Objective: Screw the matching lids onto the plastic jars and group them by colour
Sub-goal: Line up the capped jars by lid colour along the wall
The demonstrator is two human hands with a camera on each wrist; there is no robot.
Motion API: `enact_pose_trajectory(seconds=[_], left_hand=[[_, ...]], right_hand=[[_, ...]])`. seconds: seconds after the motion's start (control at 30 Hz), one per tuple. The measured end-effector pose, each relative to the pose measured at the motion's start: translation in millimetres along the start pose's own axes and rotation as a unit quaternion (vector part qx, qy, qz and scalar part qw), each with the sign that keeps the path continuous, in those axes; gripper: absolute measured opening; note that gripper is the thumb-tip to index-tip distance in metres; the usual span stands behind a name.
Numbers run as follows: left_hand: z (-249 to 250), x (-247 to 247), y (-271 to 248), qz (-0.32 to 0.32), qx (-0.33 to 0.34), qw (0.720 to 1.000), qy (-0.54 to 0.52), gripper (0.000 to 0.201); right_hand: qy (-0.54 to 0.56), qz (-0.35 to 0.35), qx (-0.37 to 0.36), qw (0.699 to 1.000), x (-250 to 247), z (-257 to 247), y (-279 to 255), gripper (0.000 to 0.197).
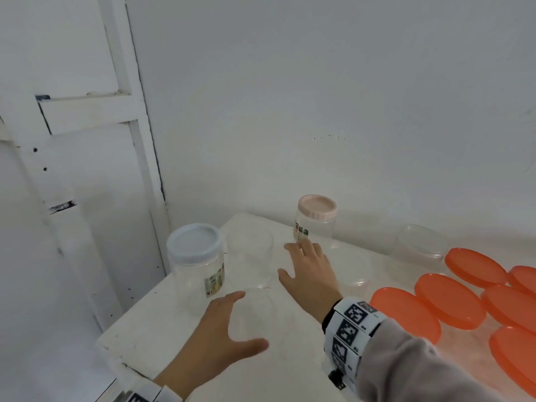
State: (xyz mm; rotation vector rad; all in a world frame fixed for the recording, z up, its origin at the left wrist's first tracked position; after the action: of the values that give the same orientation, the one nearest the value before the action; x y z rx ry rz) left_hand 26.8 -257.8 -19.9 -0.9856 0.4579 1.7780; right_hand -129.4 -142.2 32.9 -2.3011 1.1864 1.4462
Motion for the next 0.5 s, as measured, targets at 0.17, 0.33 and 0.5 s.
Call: enact_pose_trajectory(seconds=[0.17, 0.33, 0.5], left_hand=[[-14, -16, -13, 0.041, -0.03, 0.996, -0.071, 0.115], [-25, -19, -23, 0.058, -0.042, 0.993, -0.095, 0.113], [-31, -21, -29, 0.062, -0.048, 0.993, -0.091, 0.112]], right_hand=[[0.048, -0.089, -0.003, 0.995, 19, -26, 42, 0.065], [0.063, -0.138, 0.066, 0.986, 33, -35, 70, 0.086], [0.09, -0.157, 0.115, 0.977, 38, -34, 81, 0.103]])
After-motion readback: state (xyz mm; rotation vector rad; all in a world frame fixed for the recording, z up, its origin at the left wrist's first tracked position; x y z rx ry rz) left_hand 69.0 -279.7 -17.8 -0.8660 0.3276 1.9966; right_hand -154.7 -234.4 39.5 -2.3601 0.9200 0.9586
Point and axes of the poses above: each hand's wrist, its own y-axis towards the middle knuckle, its own x-axis out of the palm, z = x × y, the point moved 3 cm from there along y, towards the middle knuckle, and after that the axes turned 14 degrees about y, right-handed, at the moved point
